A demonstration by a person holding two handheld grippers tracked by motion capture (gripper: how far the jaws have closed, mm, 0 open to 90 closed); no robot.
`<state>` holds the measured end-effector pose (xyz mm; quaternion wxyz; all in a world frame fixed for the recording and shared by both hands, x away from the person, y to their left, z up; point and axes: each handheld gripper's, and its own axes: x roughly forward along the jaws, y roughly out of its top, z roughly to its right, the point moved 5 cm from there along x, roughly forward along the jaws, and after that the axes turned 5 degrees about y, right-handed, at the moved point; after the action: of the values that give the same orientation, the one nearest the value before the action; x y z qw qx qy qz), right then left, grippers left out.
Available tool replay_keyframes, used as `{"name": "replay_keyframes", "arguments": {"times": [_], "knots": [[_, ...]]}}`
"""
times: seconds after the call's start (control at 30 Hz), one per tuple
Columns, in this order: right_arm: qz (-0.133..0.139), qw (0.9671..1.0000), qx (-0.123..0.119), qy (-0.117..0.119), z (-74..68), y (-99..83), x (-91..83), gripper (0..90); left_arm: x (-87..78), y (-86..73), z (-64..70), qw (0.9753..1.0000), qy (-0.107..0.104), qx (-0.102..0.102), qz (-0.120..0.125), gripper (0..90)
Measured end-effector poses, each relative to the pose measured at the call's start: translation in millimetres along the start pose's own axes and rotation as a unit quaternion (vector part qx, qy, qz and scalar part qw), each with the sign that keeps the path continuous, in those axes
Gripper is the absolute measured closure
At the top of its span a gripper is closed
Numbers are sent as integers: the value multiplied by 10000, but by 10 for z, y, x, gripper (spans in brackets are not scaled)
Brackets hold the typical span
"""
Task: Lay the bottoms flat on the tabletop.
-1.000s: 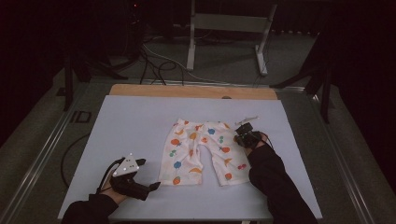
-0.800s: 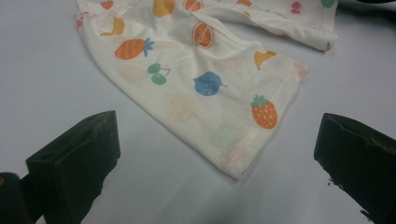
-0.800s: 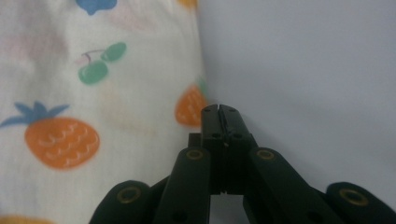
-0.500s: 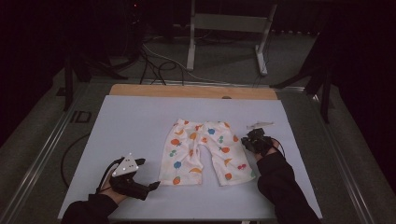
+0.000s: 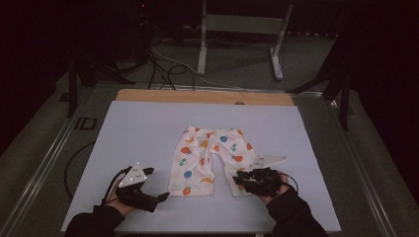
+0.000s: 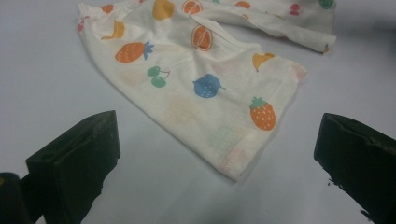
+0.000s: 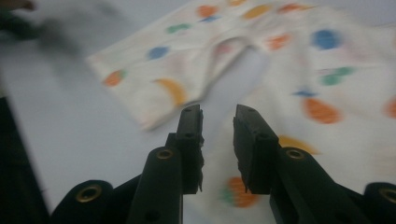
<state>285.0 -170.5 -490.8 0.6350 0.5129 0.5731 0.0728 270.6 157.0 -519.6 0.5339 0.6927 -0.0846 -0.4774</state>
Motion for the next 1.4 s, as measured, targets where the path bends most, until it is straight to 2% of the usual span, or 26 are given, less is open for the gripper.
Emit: {"name": "replay_keyframes", "arguments": {"times": [0.13,0.23,0.3,0.37,0.4,0.6,0.73,0.9,0.97,1.0,1.07,1.1,1.13,1.17,1.2,1.23,1.27,1.3,1.4], "knots": [[-304,9986,-167,401,-206,-124,158,746,-6,0,-2,10000,-1,-5,9,9],[-638,9957,-313,587,-264,-249,289,777,-7,-1,-6,10000,0,-11,15,9],[-802,9951,-236,529,-217,-295,365,784,-1,-7,-6,10000,-6,-2,-6,9],[-942,9947,-284,286,-140,-318,414,789,-2,-6,-5,10000,-4,-5,-1,9],[-992,9945,-231,246,-113,-326,425,789,-5,-6,-7,10000,-1,-8,-1,9],[-968,9952,-22,-117,130,-363,350,787,2,-10,-14,10000,-8,-27,4,9],[-998,9950,38,-97,175,-397,340,770,-1,-11,-9,10000,-12,-19,-2,9],[-1108,9936,-206,-57,77,-434,314,729,2,-14,-14,10000,-13,-37,-1,9],[-1228,9915,-410,-139,25,-433,329,714,-2,-12,-10,10000,-16,-15,0,9],[-1290,9896,-602,-207,5,-432,339,712,-5,-11,-8,10000,-9,0,-4,9],[-1320,9884,-696,-276,-17,-428,342,710,-11,-7,-9,10000,-4,-17,24,9],[-1403,9857,-871,-338,-45,-431,344,719,-11,-7,-11,10000,2,-25,26,9],[-1419,9846,-956,-366,-42,-431,347,726,-10,-7,-14,10000,3,-25,26,9],[-1431,9839,-1001,-387,-43,-431,351,759,-8,-9,-16,10000,0,-26,11,10],[-1425,9842,-972,-396,-56,-426,353,833,-5,-10,-14,10000,-6,-29,7,9],[-1481,9816,-1088,-524,-34,-423,345,861,-5,-8,-13,10000,-5,-13,2,9],[-1418,9843,-903,-544,-28,-405,357,868,-6,-5,-11,10000,-4,-16,15,9],[-1320,9879,-700,-407,-32,-381,349,873,-7,-2,-9,10000,4,-16,25,9],[-903,9944,-527,-159,-51,-259,315,875,-9,0,-15,10000,9,-20,25,9]]}}
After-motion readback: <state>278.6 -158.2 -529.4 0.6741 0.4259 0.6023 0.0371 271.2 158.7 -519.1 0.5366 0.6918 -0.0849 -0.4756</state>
